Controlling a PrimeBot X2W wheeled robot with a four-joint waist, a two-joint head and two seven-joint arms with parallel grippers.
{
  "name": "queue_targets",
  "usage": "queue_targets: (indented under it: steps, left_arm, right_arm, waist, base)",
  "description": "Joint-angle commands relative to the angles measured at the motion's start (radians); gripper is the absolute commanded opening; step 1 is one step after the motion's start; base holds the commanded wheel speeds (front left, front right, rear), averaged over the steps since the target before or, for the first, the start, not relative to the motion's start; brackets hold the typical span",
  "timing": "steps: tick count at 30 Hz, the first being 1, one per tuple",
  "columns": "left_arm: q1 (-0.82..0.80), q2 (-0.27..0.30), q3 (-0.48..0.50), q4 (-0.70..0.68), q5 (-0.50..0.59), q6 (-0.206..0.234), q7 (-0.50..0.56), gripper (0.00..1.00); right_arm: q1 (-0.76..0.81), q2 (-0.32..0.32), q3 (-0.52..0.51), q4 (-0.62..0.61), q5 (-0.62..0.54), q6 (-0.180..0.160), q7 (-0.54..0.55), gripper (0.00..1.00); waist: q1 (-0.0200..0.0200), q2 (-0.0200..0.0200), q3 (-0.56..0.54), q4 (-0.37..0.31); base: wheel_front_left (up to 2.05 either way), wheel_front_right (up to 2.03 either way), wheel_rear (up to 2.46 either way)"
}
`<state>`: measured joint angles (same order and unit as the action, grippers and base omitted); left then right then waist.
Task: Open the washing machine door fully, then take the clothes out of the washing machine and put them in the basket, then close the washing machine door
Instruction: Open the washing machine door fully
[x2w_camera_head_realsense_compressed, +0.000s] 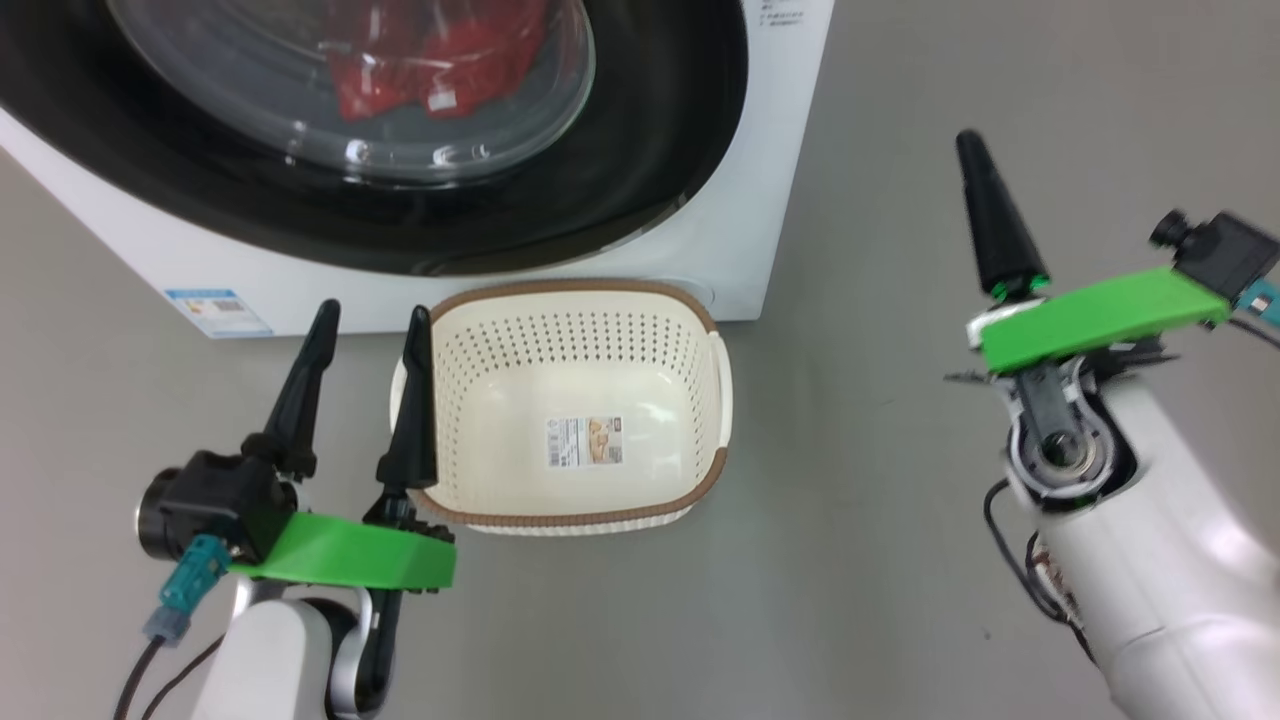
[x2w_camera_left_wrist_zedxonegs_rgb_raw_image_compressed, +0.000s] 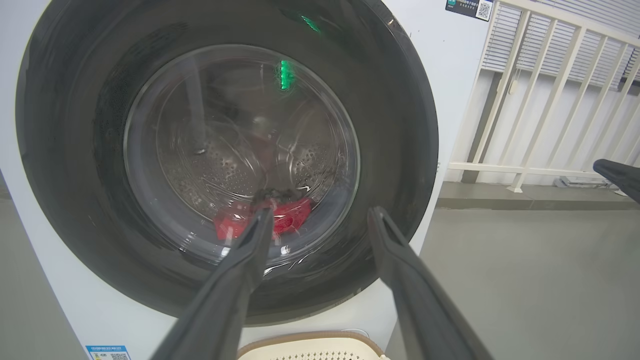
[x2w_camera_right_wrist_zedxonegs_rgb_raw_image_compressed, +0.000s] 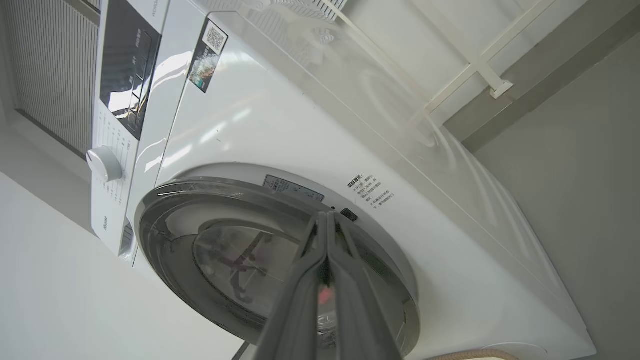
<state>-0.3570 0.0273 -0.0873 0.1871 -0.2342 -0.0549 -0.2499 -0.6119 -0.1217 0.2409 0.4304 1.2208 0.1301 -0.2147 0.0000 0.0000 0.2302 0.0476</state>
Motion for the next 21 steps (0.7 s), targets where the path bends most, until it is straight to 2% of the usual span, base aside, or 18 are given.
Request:
queue_targets:
  steps: [1,3,8,21]
  left_arm:
    - [-0.030,0.023,0.023,-0.036,-0.009,0.009,-0.012,1.00]
    - [-0.034,0.023,0.017,-0.051,-0.014,0.012,-0.012,1.00]
    - [-0.036,0.023,0.000,-0.090,-0.023,0.021,-0.012,1.00]
    - [-0.068,0.023,-0.052,-0.158,-0.048,0.045,-0.012,1.00]
  right_arm:
    - [-0.035,0.003,0.013,-0.036,0.051,0.001,0.015,0.00]
    - [-0.056,-0.006,-0.003,-0.046,0.135,0.001,0.050,0.00]
    - [-0.114,-0.044,-0.032,-0.063,0.262,0.001,0.131,0.00]
    - [-0.294,-0.109,-0.064,-0.026,0.416,0.001,0.370,0.00]
  waist:
    - [0.0000,0.0000,0.036,0.024]
    - [0.0000,0.0000,0.053,0.032]
    - [0.0000,0.0000,0.098,0.057]
    - [0.0000,0.0000,0.223,0.121]
  base:
    - [0.00,0.00,0.00]
    - [0.00,0.00,0.00]
    - [0.00,0.00,0.00]
    - [0.00,0.00,0.00]
